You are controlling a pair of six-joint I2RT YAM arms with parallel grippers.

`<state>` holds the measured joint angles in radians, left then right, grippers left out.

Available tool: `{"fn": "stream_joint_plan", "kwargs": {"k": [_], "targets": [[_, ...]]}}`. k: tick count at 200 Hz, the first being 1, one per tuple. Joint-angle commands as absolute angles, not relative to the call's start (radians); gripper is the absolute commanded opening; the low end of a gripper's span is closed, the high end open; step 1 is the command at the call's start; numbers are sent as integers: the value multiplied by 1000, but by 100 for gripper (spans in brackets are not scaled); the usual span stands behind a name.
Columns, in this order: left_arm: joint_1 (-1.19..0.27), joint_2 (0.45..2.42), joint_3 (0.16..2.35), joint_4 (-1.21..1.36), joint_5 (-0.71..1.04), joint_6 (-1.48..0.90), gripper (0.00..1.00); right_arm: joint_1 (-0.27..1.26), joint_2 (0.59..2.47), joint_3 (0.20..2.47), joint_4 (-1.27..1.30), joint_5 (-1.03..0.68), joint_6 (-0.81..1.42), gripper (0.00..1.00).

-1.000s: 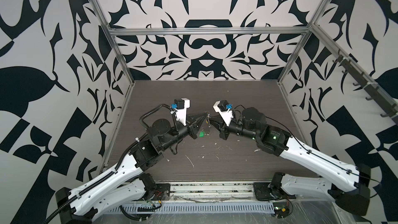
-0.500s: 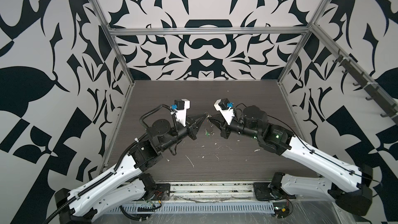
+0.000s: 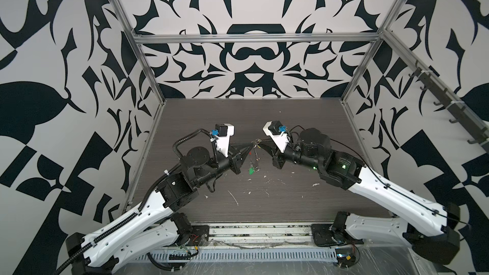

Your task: Remove the keys from the keyring

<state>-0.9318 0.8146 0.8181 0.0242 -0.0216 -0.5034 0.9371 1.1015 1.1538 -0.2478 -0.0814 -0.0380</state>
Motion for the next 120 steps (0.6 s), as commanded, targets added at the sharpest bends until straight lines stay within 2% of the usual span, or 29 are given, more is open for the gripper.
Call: {"fn": "stream_joint_plan", "kwargs": {"k": [1, 120], "targets": [[-936, 826, 881, -38, -22, -520, 0, 944, 1101, 1222, -247, -60, -74, 0], [-936, 863, 963, -193, -60, -572, 0, 977, 1152, 1288, -285, -25, -112, 0]]}}
